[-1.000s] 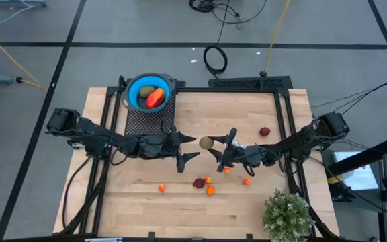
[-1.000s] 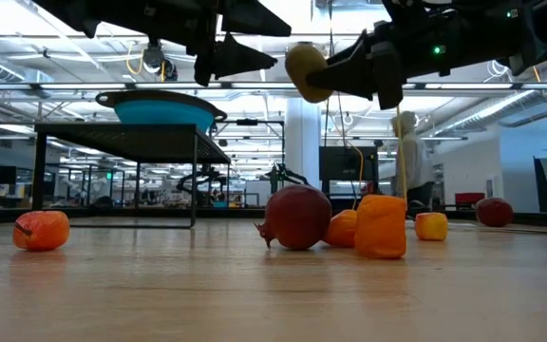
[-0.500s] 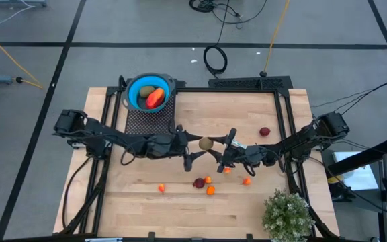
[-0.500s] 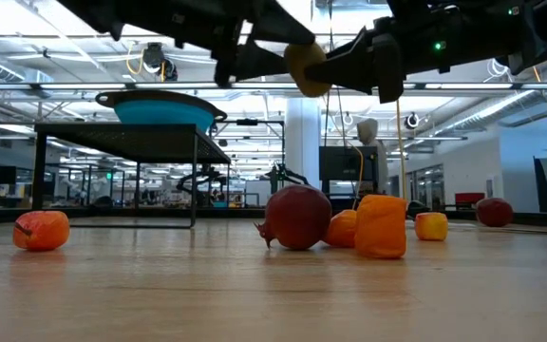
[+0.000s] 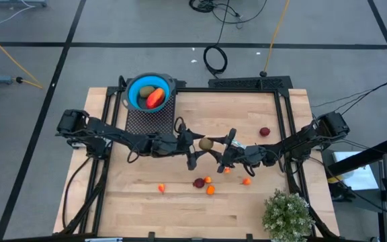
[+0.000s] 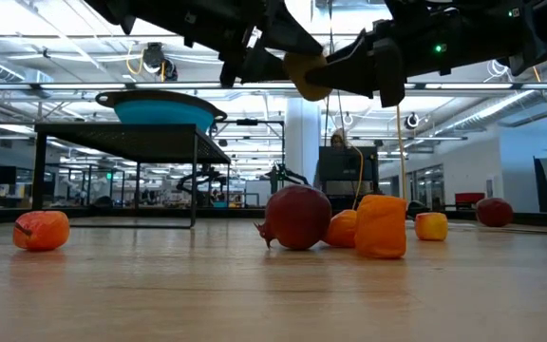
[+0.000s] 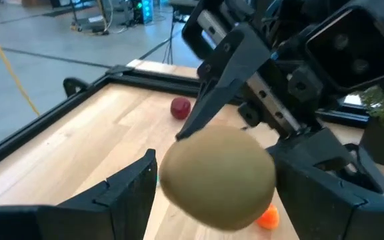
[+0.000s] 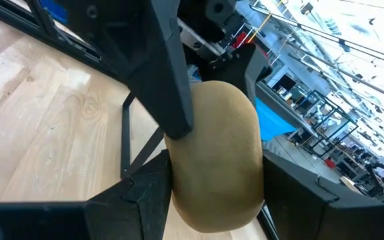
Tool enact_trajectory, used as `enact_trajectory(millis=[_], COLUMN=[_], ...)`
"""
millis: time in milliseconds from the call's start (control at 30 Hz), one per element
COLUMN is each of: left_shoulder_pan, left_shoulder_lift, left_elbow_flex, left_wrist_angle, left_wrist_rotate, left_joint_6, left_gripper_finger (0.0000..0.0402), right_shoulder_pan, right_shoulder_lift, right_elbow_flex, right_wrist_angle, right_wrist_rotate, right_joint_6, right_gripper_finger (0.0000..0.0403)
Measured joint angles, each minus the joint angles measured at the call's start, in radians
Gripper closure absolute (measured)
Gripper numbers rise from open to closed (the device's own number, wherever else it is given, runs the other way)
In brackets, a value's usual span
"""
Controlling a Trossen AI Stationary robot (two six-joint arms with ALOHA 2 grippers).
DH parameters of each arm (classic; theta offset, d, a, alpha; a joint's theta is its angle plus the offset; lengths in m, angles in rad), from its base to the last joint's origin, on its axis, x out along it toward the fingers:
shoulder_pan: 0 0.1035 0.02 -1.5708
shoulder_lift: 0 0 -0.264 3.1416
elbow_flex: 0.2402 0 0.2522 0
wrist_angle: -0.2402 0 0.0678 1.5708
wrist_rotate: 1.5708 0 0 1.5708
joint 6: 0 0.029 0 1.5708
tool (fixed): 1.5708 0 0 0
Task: Pick & Place Fruit
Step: Put the brown kiwi into the blue strainer bowl on the shelf
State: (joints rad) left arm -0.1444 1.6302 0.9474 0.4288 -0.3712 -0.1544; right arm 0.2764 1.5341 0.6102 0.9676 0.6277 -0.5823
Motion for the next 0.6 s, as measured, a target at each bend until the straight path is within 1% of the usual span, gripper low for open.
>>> enact_trajectory(millis=[67,267,500,600], left_shoulder_pan=[0.000,0.000,0.000,0.000], left_shoulder_lift=[0.000,0.000,0.001,0.003], left_elbow_flex=[0.000,0.000,-0.001,-0.002], left_wrist_angle=[-0.013,-0.017,-0.018,-0.025], left_wrist_rotate=[-0.008,-0.011,-0.010,-0.010], left_joint_6=[-0.010,-0.008,-0.022,-0.030], left_gripper_finger=[0.0130,0.0211,0.0214,0.0202], right_shoulder_pan=[0.000,0.000,0.000,0.000], right_shoulder_lift=[0.000,0.000,0.000,-0.001], right_elbow_flex=[0.000,0.000,0.001,0.002], right_wrist_angle=[0.000,-0.002,-0.039,-0.078], right_wrist_rotate=[0.000,0.000,-0.003,-0.005], right_joint_6=[0.017,0.024,0.057,0.062], right_gripper_finger=[0.0204,0.0204,0.0199,0.0189])
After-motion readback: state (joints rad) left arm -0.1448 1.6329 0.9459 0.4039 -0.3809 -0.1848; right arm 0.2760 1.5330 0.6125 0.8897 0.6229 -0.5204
